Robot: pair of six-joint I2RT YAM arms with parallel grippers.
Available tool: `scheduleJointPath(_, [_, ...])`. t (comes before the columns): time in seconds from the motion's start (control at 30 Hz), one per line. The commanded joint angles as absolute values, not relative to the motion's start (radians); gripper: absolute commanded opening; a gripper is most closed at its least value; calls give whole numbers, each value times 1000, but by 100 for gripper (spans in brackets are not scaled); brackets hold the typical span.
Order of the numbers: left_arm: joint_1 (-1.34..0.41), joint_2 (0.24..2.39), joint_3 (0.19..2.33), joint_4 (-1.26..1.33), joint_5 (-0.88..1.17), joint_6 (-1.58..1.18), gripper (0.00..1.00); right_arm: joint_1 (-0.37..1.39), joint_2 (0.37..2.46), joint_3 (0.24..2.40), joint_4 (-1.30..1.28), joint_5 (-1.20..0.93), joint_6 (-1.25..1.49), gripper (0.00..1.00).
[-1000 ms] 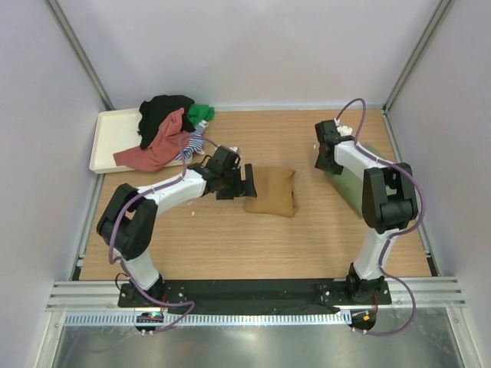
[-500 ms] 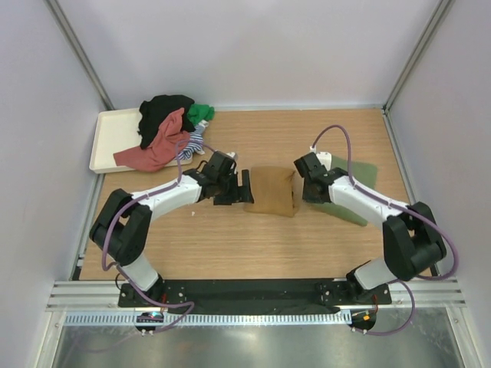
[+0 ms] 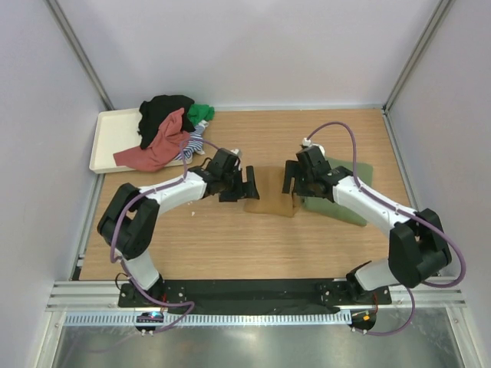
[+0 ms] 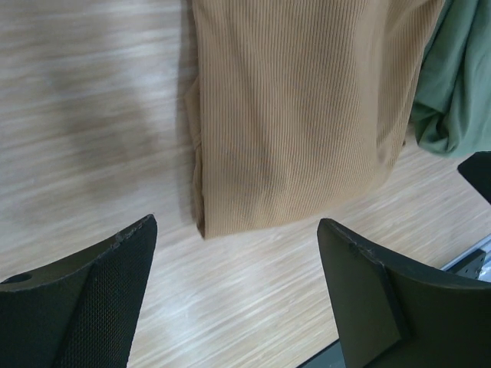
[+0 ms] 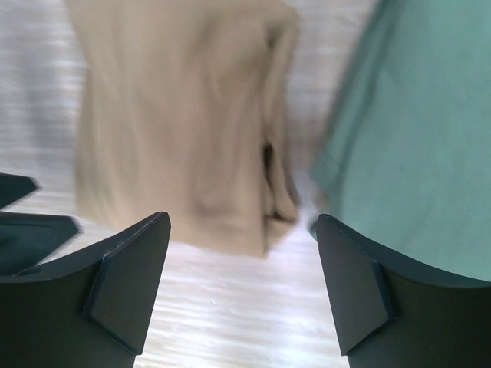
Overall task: Fold and stack the tank tops
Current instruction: Neatly place the folded tank top to the corner
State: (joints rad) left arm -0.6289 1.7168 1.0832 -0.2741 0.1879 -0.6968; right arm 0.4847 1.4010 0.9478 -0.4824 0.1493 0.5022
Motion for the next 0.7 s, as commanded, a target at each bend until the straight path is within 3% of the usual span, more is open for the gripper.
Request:
scheduleJointPath(0.0, [-624, 1772, 1149, -232, 204, -719, 86, 471, 1477, 1029, -351, 61, 498, 83])
scheduleJointPath(0.27, [-614, 1890, 1207, -236, 189, -756, 86, 420, 1660, 1046, -249, -25, 535, 76])
scheduleJointPath(0.47, [-614, 1934, 1238, -235, 202, -790, 84, 387, 1687, 974, -169, -66, 541, 78])
scheduleJointPath(0.67, [-614, 1962, 1243, -229, 235, -833, 73, 387, 1710, 928, -106, -147, 558, 73])
